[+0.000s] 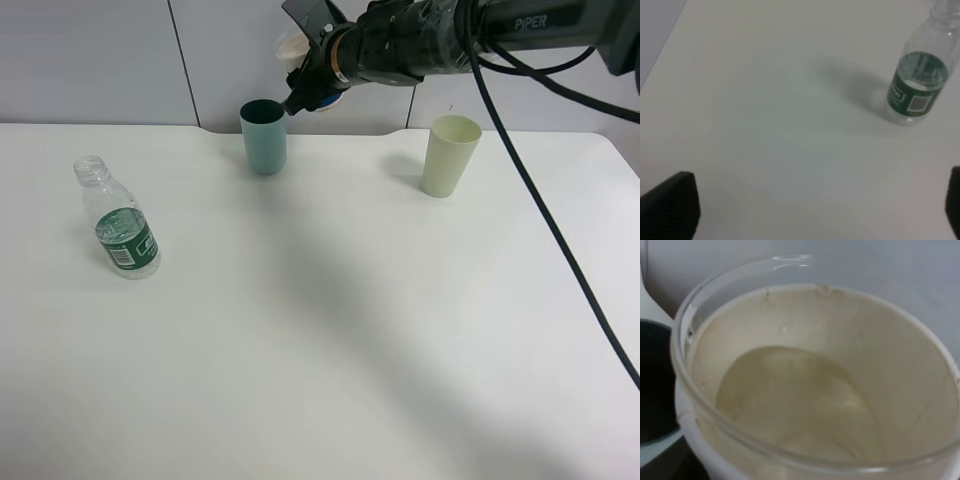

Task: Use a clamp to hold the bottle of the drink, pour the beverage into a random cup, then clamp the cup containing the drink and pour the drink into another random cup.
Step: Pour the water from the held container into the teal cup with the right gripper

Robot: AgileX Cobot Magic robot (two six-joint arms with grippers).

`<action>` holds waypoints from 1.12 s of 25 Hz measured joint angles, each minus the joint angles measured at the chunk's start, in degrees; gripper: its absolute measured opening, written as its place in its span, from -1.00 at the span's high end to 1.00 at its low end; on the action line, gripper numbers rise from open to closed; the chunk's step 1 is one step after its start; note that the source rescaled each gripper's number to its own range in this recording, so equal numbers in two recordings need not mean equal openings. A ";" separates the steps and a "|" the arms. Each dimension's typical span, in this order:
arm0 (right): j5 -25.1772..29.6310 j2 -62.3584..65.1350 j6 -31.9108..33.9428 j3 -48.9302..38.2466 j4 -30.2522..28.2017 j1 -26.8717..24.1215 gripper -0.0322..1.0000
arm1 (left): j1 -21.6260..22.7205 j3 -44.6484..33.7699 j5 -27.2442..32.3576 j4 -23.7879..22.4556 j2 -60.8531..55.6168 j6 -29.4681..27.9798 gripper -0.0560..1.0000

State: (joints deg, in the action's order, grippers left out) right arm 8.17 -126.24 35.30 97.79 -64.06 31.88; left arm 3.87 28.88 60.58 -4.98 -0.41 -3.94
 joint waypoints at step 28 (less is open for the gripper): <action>3.67 -2.52 -2.02 4.42 -4.27 2.65 0.88 | 0.00 0.00 0.00 0.00 0.00 0.00 -1.00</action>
State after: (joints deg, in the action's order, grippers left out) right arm 11.85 -128.76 33.28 102.21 -68.33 34.52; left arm 3.87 28.88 60.58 -4.98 -0.41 -3.94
